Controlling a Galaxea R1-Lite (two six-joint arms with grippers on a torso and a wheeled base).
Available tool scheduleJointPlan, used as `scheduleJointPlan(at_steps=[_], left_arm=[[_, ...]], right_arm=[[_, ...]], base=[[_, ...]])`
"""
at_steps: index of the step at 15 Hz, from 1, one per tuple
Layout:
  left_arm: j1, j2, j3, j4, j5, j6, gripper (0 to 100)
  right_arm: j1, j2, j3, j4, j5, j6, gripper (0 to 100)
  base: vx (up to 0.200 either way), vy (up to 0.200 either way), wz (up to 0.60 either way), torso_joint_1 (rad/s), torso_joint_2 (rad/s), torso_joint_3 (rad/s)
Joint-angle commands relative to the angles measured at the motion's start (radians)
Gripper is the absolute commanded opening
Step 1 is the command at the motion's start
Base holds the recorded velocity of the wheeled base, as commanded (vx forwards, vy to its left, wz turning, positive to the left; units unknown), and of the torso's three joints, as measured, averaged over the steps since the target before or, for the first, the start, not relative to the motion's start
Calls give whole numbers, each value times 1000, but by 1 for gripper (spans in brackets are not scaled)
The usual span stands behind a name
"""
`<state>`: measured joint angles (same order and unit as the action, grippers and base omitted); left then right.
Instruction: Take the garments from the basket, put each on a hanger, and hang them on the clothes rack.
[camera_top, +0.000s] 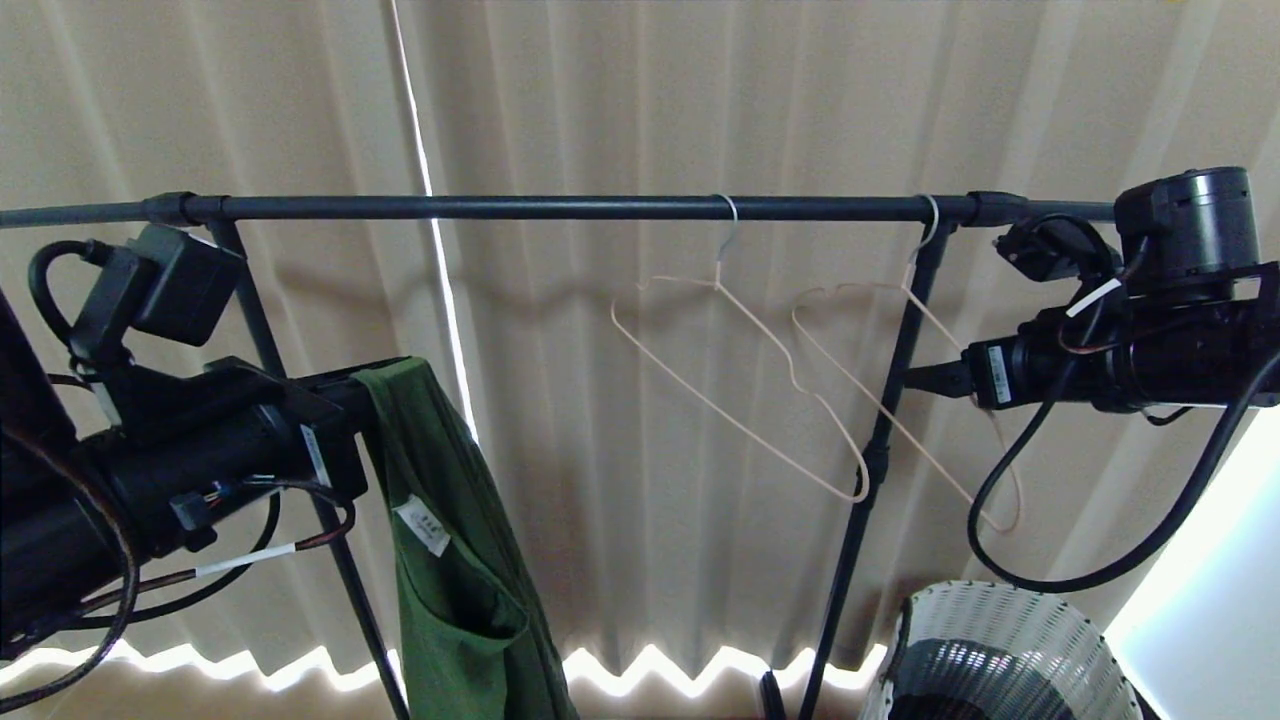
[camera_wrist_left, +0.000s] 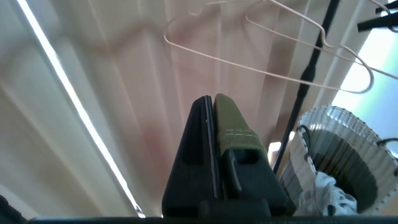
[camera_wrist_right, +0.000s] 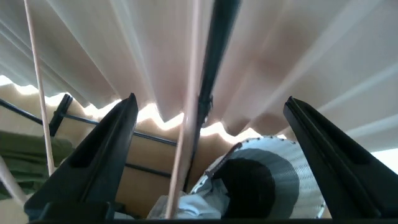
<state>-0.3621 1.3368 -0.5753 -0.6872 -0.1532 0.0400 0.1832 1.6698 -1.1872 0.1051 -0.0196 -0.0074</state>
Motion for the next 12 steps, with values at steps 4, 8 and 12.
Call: scheduleJointPlan(at_steps=[4, 8, 12], left_arm=[[5, 4, 9, -15, 0, 3, 0], [11, 2, 9, -15, 0, 3, 0], [15, 1, 9, -15, 0, 4, 0]], right_arm=[[18, 5, 41, -4, -31, 4, 100], [21, 16, 41, -35, -33, 4, 100], [19, 36, 46, -87, -33, 3, 0]], base=[[0, 0, 0, 0, 0, 0], [0, 0, 0, 0, 0, 0], [0, 0, 0, 0, 0, 0]])
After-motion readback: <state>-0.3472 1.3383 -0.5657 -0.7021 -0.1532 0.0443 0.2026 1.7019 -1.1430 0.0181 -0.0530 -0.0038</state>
